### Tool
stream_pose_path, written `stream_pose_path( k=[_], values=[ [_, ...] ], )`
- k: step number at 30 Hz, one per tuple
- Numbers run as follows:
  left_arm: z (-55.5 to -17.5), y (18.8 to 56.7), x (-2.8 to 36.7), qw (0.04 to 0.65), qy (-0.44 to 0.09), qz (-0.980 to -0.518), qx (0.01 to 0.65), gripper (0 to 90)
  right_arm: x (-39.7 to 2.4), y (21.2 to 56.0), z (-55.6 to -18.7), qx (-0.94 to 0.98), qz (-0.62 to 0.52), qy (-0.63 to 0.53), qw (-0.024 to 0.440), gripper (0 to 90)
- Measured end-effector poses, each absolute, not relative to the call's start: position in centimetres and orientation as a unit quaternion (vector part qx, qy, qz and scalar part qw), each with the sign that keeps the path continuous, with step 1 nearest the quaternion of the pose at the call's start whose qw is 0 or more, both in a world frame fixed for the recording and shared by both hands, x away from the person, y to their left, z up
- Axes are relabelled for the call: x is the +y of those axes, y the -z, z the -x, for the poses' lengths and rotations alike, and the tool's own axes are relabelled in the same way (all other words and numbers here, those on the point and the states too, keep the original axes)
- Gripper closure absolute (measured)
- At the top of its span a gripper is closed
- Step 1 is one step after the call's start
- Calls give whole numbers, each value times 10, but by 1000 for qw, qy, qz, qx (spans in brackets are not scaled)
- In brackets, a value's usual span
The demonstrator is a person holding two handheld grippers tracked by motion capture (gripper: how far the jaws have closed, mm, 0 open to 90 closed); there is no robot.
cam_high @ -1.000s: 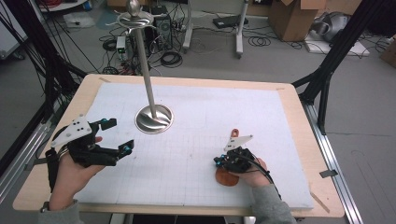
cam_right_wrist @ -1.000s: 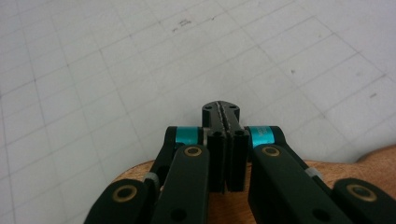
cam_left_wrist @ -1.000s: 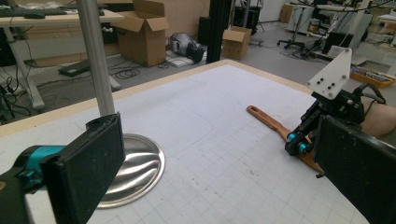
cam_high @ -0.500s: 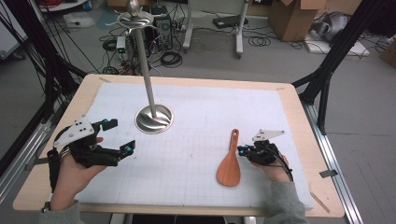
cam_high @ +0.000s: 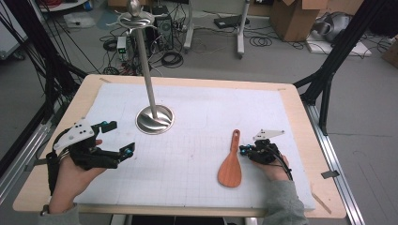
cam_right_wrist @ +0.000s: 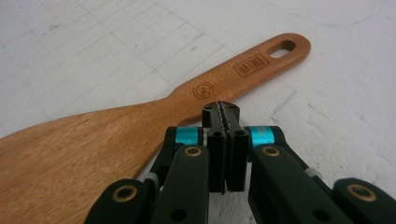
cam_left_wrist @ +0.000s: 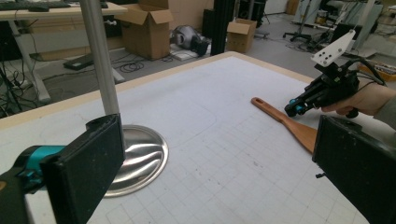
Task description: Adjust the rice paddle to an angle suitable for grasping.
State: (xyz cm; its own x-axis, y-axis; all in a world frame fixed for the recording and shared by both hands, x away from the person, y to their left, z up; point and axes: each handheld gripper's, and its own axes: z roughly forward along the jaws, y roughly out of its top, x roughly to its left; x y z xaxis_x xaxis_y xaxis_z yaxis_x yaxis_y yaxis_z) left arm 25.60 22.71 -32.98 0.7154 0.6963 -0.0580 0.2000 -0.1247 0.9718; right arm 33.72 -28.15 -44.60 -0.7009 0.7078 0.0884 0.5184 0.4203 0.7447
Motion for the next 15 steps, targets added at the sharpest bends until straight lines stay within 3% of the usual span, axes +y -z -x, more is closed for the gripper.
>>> stream_pose_path(
  k=[15],
  values=[
    [-249,332,237,576,-219,-717,325,29,-253,446,-346,851,-332,-393,106,893]
  ],
)
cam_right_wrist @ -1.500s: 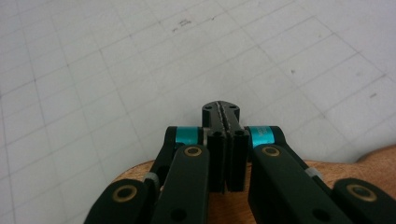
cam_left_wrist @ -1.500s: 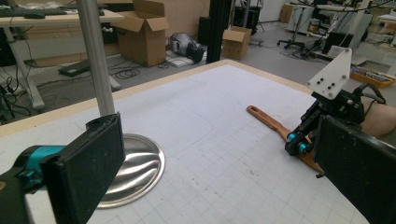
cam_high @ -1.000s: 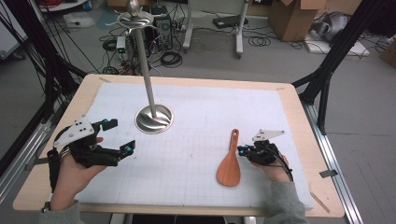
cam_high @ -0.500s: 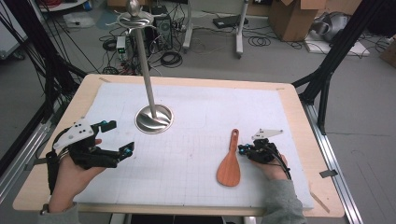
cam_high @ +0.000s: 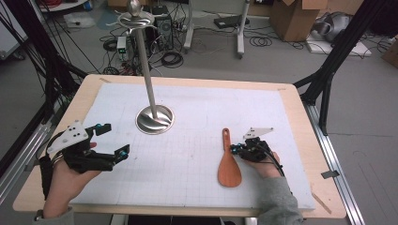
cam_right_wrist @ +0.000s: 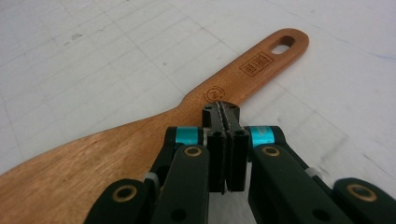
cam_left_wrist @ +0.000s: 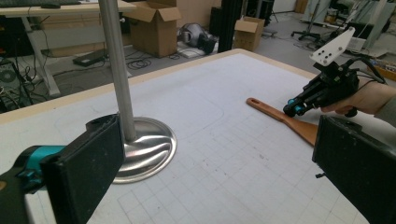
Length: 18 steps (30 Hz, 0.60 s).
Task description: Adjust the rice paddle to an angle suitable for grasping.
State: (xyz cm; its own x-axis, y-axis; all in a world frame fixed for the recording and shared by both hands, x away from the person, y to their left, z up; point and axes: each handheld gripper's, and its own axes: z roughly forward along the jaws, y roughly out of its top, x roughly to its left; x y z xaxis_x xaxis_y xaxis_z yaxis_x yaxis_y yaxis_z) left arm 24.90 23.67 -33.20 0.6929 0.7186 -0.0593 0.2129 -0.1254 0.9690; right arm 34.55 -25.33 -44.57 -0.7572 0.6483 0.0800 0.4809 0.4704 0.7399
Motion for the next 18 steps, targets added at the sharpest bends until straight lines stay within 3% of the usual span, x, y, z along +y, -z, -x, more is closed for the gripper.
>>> stream_pose_path(
  k=[18],
  values=[
    [-241,335,247,569,-227,-715,337,29,-210,442,-349,877,-276,-383,87,893]
  ],
)
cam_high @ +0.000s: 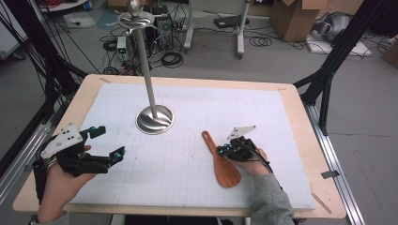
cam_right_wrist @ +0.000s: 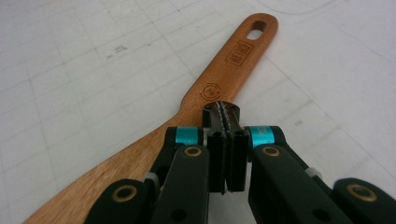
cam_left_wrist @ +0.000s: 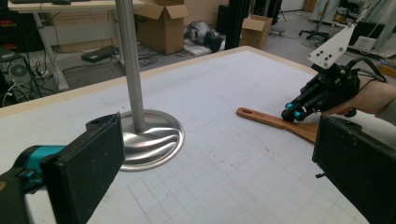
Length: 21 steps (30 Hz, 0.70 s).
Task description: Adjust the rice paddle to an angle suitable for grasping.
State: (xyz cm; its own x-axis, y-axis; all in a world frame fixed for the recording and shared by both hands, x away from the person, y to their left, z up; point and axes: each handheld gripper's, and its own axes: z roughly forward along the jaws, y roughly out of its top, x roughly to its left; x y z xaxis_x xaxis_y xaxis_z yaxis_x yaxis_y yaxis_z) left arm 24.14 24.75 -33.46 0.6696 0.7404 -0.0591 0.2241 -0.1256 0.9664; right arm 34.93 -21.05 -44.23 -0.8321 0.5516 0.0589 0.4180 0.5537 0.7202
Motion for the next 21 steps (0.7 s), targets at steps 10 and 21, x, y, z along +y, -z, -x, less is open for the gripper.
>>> stream_pose_path(
  k=[10,21],
  values=[
    [-236,336,253,566,-231,-712,345,29,-184,440,-349,891,-243,-376,77,893],
    [-230,336,260,562,-238,-710,351,29,-155,439,-346,903,-207,-371,64,893]
  ],
)
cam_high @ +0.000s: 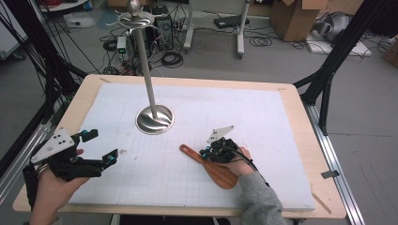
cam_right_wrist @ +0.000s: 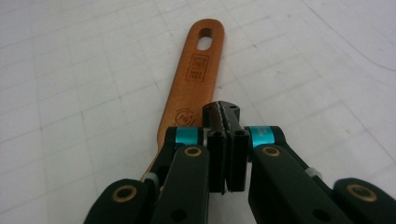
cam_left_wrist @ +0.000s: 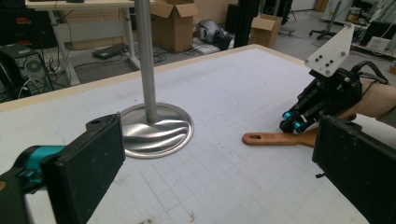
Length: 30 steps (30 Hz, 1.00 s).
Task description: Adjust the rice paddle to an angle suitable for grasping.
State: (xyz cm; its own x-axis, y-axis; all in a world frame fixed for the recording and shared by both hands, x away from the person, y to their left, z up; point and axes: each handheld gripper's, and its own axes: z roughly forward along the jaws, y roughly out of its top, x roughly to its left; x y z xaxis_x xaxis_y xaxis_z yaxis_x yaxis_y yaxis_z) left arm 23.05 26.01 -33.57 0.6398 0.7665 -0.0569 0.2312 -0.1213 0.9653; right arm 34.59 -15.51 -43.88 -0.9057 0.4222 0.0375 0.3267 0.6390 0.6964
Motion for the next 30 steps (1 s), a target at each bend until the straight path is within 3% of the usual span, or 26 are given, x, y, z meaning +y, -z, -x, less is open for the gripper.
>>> stream_pose_path(
  k=[14,18,30],
  values=[
    [-227,334,264,563,-241,-707,353,29,-127,436,-335,915,-160,-365,56,881],
    [-228,334,265,565,-242,-705,353,29,-126,431,-333,912,-160,-373,60,791],
    [-232,335,263,564,-238,-707,354,29,-128,420,-331,898,-188,-394,54,380]
  ],
)
